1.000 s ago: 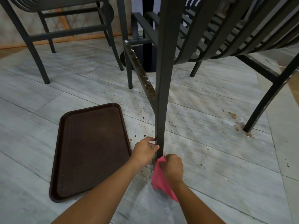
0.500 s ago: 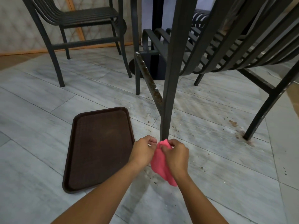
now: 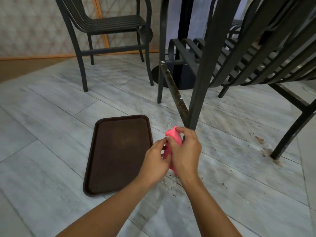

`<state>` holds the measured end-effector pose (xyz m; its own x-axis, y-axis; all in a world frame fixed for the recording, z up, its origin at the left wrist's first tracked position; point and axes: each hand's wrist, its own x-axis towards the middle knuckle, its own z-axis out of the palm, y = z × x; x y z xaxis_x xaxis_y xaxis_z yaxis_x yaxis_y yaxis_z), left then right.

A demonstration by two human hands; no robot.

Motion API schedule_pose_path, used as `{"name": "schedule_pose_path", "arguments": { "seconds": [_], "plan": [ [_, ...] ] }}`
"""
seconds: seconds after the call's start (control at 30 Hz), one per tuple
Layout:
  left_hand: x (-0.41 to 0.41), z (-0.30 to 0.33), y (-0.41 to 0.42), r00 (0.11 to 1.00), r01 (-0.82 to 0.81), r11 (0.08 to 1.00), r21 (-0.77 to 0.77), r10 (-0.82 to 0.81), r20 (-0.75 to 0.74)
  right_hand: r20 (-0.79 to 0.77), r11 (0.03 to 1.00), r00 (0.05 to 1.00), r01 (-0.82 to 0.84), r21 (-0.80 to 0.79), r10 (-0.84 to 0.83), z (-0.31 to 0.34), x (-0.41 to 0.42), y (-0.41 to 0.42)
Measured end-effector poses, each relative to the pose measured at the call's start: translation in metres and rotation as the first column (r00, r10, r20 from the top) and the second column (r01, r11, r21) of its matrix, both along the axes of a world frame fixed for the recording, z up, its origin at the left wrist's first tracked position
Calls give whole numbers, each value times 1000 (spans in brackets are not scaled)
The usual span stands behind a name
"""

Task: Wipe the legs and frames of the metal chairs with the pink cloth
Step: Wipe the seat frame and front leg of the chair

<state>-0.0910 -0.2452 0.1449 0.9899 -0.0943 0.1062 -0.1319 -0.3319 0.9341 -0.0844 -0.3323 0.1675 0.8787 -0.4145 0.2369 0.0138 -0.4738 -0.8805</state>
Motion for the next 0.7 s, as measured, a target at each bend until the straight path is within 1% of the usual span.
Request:
{"name": "schedule_pose_path", "arguments": {
  "seconds": [0.1,0.2,0.33,0.47,0.7],
  "plan": [
    [1,6,10,999,31,996,-78,-33,-18,34,999,999,-41,-26,42,6,2,12],
    [8,10,21,998,36,993,-112,-41,-39,23,996,997,-72,-50,73,12,6,23],
    [15,13,31,1000,-14,992,-128,13,-11,30,990,994,-104,-92,108,16,12,36],
    [26,9,45,997,-65,991,-118,69,33,46,984,987,-147,-98,152,15,22,52],
    [62,6,67,995,-104,976,-193,101,-25,2,976,990,-137,-168,139,24,57,76]
  ]
}}
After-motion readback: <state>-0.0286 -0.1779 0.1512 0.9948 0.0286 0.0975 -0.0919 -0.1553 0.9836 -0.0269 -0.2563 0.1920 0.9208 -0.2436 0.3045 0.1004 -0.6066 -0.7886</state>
